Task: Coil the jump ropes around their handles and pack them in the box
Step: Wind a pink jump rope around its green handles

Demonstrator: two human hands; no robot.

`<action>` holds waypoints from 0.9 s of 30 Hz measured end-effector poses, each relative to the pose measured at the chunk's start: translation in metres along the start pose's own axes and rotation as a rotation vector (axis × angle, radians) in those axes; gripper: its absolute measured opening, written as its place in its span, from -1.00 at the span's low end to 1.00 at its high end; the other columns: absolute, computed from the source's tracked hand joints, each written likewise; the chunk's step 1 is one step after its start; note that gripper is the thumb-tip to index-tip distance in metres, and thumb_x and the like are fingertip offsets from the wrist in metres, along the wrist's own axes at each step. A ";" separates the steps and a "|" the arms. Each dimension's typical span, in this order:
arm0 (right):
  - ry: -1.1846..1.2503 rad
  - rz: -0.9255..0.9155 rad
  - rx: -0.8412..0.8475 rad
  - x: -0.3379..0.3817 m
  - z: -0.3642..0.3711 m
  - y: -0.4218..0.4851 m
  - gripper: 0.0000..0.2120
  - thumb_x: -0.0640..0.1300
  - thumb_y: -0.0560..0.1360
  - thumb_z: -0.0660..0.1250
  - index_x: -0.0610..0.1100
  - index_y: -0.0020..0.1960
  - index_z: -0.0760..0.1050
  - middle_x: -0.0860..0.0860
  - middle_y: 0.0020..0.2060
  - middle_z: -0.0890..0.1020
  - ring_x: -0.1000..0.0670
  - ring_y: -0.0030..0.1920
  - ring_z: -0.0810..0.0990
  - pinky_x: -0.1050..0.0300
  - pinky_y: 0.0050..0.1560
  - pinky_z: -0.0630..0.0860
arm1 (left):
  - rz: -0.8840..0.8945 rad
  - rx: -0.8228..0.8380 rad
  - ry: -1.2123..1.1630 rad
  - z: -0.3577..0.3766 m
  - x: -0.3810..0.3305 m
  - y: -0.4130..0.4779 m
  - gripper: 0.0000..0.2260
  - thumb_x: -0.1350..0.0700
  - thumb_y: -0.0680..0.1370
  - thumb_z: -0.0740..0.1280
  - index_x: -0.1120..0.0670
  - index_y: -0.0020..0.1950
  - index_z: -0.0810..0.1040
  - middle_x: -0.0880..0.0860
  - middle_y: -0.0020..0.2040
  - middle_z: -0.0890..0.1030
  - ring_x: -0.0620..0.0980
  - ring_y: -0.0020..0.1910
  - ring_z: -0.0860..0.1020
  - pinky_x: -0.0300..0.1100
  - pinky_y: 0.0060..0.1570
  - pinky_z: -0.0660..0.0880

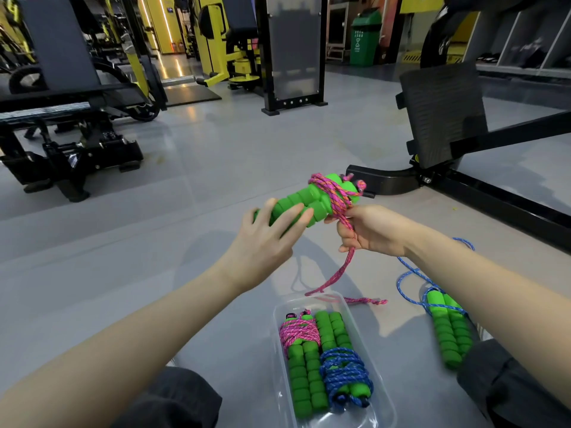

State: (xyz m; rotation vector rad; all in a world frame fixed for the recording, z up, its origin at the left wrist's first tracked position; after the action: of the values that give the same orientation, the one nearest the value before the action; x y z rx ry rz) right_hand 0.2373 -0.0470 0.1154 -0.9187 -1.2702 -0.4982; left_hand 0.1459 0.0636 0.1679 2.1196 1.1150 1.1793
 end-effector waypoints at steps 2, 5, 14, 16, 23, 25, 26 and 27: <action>-0.061 0.016 0.038 0.004 0.007 -0.003 -0.71 -0.15 0.64 -0.04 -0.19 -0.06 0.42 -0.01 -0.55 0.38 0.01 -0.56 0.41 0.05 -0.17 0.57 | -0.026 0.022 0.041 0.006 0.010 -0.002 -0.54 0.27 0.43 0.14 0.13 0.33 0.39 0.06 0.19 0.50 0.23 0.01 0.54 -0.06 -0.25 0.40; -0.252 -0.011 0.068 0.020 0.013 -0.010 -0.72 -0.13 0.64 0.00 -0.21 -0.08 0.42 0.00 -0.59 0.36 0.00 -0.58 0.39 -0.01 -0.11 0.57 | -0.043 0.071 0.117 0.016 0.024 -0.005 -0.55 0.28 0.43 0.15 0.14 0.33 0.42 0.07 0.17 0.51 0.24 0.00 0.55 -0.07 -0.25 0.36; -1.004 -0.229 -0.049 0.059 0.012 -0.020 -0.57 0.12 0.52 0.25 -0.12 -0.41 0.51 0.10 -0.62 0.34 0.05 -0.51 0.28 0.18 -0.41 0.32 | 0.311 0.184 0.125 0.020 -0.011 -0.018 -0.62 0.28 0.51 0.18 0.20 0.34 0.38 0.16 0.18 0.54 0.32 0.01 0.53 0.03 -0.25 0.47; -1.089 -0.323 -0.161 0.066 0.005 -0.019 -0.47 0.16 0.51 0.24 -0.13 -0.52 0.36 0.08 -0.66 0.35 0.10 -0.55 0.24 0.16 -0.44 0.22 | 0.394 0.159 0.084 0.015 -0.022 -0.021 -0.63 0.27 0.53 0.22 0.19 0.34 0.38 0.16 0.19 0.52 0.32 0.02 0.53 0.06 -0.21 0.48; -0.733 -0.405 -0.178 0.071 -0.015 -0.025 -0.50 0.11 0.55 0.21 -0.20 -0.43 0.45 -0.09 -0.59 0.40 0.05 -0.56 0.30 0.24 -0.48 0.25 | 0.481 -0.014 -0.113 -0.023 -0.058 -0.007 -0.74 0.21 0.63 0.17 0.14 0.33 0.41 0.11 0.20 0.56 0.31 0.06 0.56 0.07 -0.14 0.49; -0.589 -0.354 -0.111 0.062 -0.019 -0.022 -0.54 0.12 0.54 0.22 -0.16 -0.40 0.47 -0.06 -0.60 0.38 0.02 -0.55 0.24 0.17 -0.43 0.14 | 0.473 -0.056 -0.161 -0.029 -0.063 -0.002 -0.71 0.18 0.62 0.22 0.14 0.35 0.40 0.12 0.24 0.52 0.31 0.09 0.54 0.07 -0.13 0.48; -0.519 -0.329 -0.067 0.057 -0.020 -0.019 -0.56 0.13 0.53 0.23 -0.13 -0.40 0.48 -0.04 -0.60 0.37 0.00 -0.54 0.22 0.12 -0.39 0.09 | 0.469 -0.070 -0.180 -0.031 -0.065 -0.001 -0.69 0.18 0.61 0.26 0.14 0.35 0.39 0.12 0.25 0.48 0.32 0.10 0.54 0.08 -0.12 0.48; -0.469 -0.312 -0.031 0.054 -0.019 -0.019 -0.58 0.12 0.53 0.23 -0.11 -0.39 0.48 -0.03 -0.60 0.37 0.00 -0.55 0.22 0.04 -0.36 0.05 | 0.466 -0.079 -0.195 -0.033 -0.067 0.000 -0.66 0.17 0.59 0.29 0.14 0.36 0.38 0.12 0.27 0.46 0.32 0.11 0.53 0.08 -0.10 0.47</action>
State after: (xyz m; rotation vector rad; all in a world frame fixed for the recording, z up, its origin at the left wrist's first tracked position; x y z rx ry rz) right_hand 0.2482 -0.0643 0.1724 -0.8960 -1.8538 -0.5650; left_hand 0.0977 0.0080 0.1535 2.4442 0.4908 1.1504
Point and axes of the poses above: each hand's wrist, its own y-axis towards the middle knuckle, its own z-axis out of the palm, x = y × z, the point moved 9 cm from there along y, towards the middle knuckle
